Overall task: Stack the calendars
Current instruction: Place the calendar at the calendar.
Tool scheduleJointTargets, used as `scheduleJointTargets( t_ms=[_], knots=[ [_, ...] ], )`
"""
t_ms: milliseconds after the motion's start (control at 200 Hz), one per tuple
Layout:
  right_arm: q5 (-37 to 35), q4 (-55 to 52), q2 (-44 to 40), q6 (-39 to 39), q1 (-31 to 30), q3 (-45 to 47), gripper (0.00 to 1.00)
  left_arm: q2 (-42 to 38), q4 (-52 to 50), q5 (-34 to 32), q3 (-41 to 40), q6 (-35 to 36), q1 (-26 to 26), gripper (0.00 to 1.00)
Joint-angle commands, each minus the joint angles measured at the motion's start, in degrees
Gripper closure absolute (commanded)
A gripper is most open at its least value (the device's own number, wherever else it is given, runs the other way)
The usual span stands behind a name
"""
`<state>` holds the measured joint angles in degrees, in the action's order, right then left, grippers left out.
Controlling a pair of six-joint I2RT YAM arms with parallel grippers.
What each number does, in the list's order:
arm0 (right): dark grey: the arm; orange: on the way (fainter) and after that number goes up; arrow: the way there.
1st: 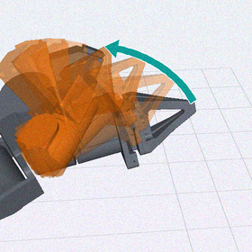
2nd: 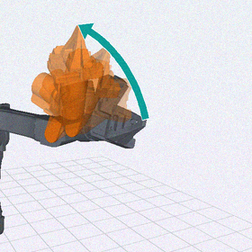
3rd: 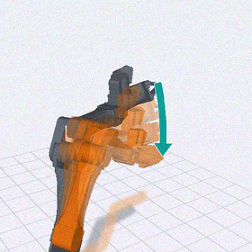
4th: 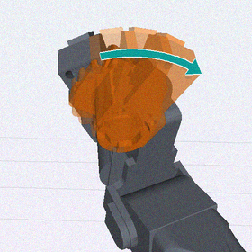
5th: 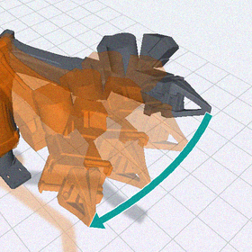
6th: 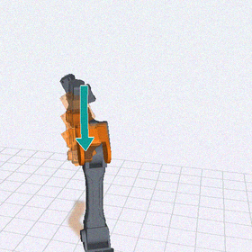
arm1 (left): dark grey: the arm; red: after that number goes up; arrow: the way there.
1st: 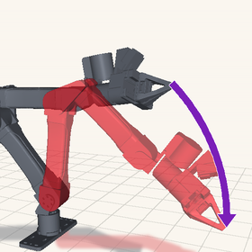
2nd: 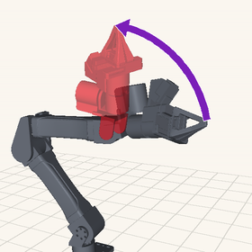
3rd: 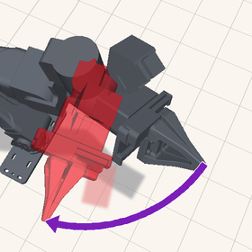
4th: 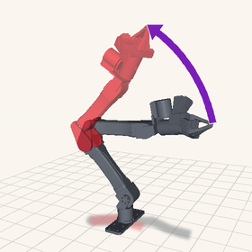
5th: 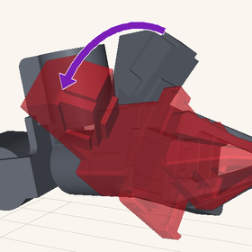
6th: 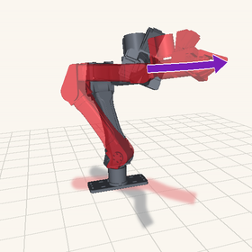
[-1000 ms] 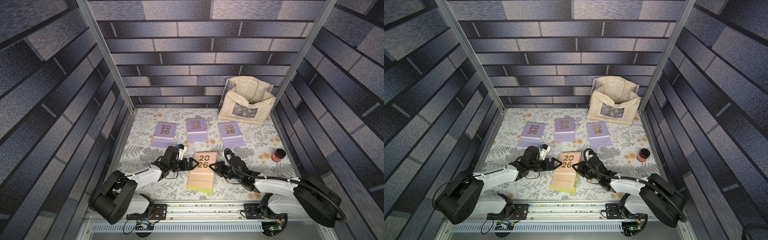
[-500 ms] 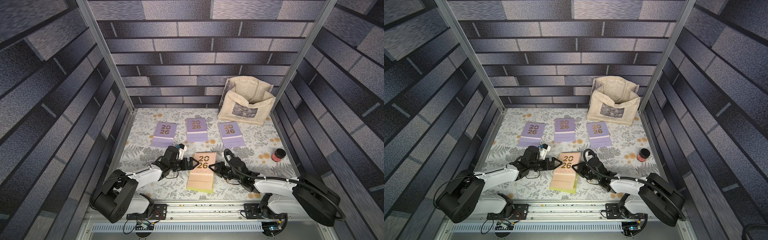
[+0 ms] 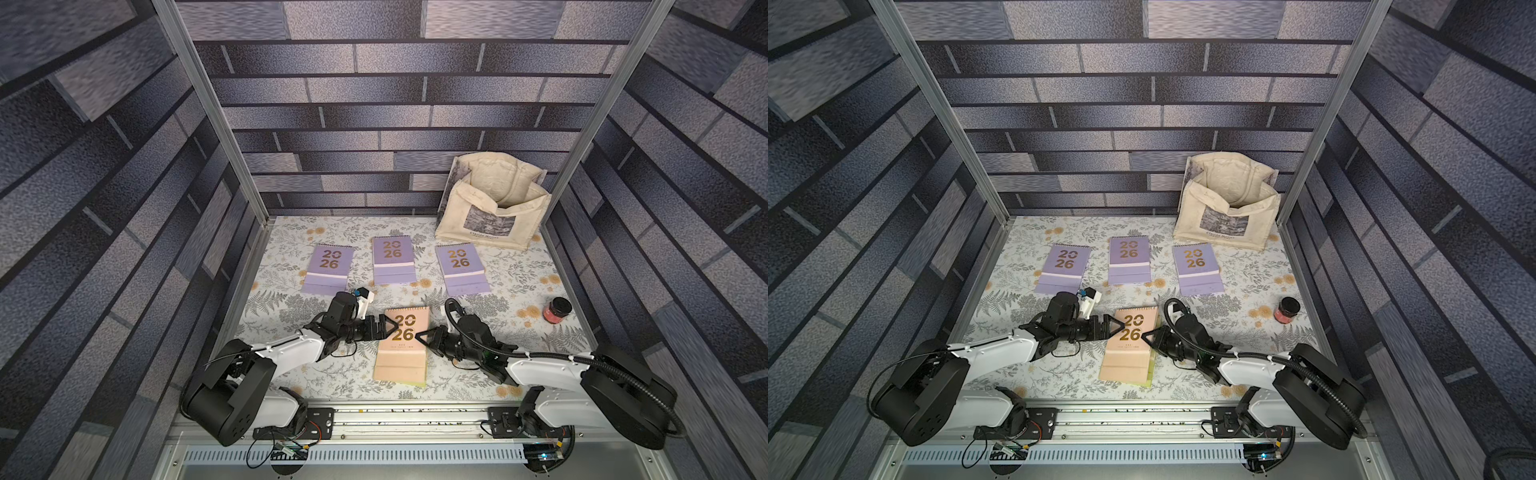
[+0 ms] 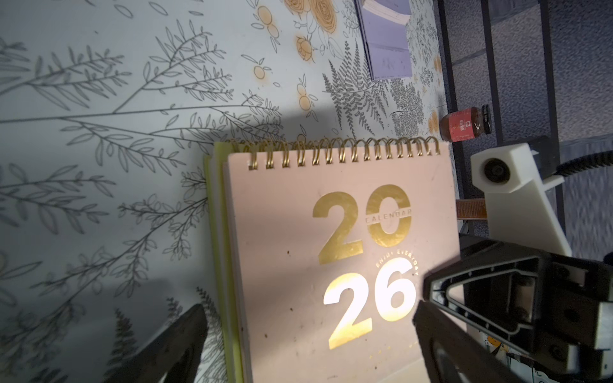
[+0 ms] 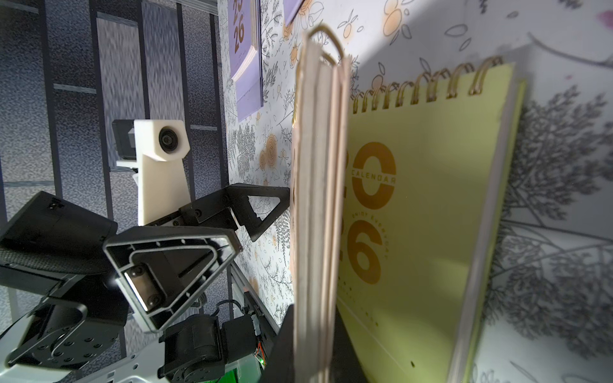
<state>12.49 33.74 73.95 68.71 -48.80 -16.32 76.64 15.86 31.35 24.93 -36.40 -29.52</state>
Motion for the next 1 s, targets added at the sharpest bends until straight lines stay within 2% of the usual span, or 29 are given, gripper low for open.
scheduleJointTargets(
  t_ms=[0, 992],
  knots=[
    [-0.9, -4.7, -0.2, -1.3, -0.7, 1.6, 1.00, -1.5, -0.7, 0.6, 1.0, 0.9, 0.5, 0.00],
    [-5.4, -3.0, 1.6, 0.5, -0.6, 3.3, 1.00, -1.8, -1.6, 1.7, 2.6, 1.6, 0.2, 0.00]
  ],
)
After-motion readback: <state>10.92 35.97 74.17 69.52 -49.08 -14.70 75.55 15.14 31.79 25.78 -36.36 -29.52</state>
